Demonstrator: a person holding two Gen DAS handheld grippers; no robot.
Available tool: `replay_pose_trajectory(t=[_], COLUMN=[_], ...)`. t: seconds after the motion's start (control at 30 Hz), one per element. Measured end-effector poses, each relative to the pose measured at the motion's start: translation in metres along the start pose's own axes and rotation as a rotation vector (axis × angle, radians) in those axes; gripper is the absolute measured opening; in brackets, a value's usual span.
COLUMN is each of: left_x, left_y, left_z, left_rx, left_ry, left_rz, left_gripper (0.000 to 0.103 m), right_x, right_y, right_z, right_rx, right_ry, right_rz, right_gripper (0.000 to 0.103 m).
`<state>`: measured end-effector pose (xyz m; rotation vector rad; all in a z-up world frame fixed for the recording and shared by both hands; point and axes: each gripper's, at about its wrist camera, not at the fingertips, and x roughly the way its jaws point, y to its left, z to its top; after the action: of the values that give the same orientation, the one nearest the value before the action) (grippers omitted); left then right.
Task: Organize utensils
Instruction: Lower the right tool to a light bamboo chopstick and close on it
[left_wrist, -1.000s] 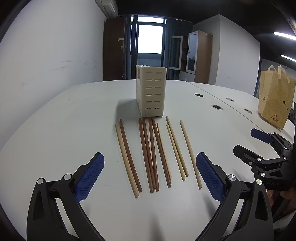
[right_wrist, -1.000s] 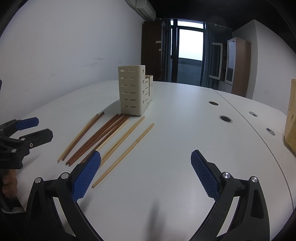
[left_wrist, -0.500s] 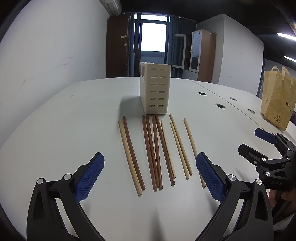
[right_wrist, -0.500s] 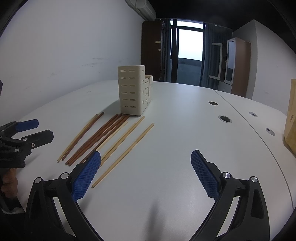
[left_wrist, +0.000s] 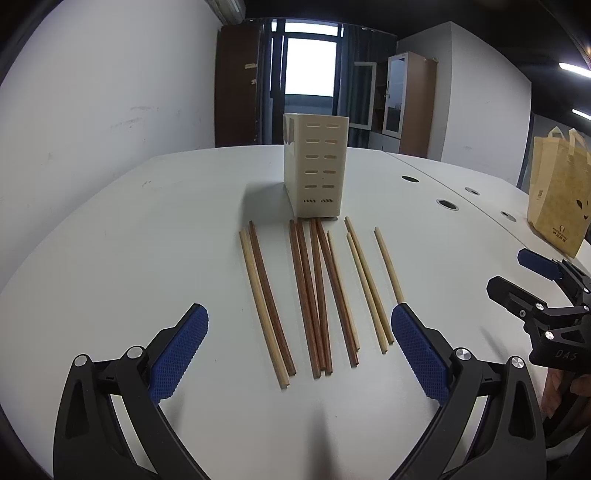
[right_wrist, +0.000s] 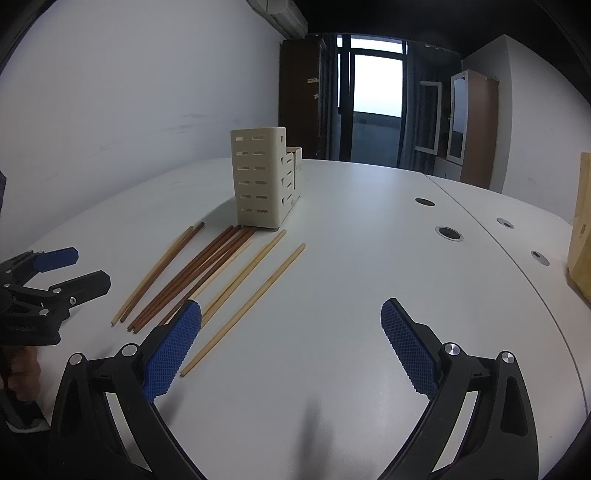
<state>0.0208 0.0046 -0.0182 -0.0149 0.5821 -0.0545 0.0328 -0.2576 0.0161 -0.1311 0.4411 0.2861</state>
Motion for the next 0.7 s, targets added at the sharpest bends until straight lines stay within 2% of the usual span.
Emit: replay_pose_trajectory(t=[0.1,0.23,0.43,0.7], left_x=[0.005,0.011,0.033,0.050], left_y=[0.004,0.011,0.030,0.050], left_z=[0.004,0.013,0.025,0.046], left_rx=[-0.007,-0.027,-0.098,-0.116], left_ry=[0.009,0.010,0.091,0.127], left_rz=[0.012,0.031,0.025,0.047], left_gripper=[0.097,0.097,0.097,0.097], right_x=[0.006,0.025,0.044,0.064], right_y=[-0.001,-0.006,-0.012,-0.011], right_z=[0.002,0.014,0.028,0.047], right_rx=[0.003,0.032,0.050,0.046], right_ry=[0.014,0.089,0.146,0.201], right_rz=[0.012,0.029,0.035,0.031], right_gripper=[0.099,0.099,0.099,0.099])
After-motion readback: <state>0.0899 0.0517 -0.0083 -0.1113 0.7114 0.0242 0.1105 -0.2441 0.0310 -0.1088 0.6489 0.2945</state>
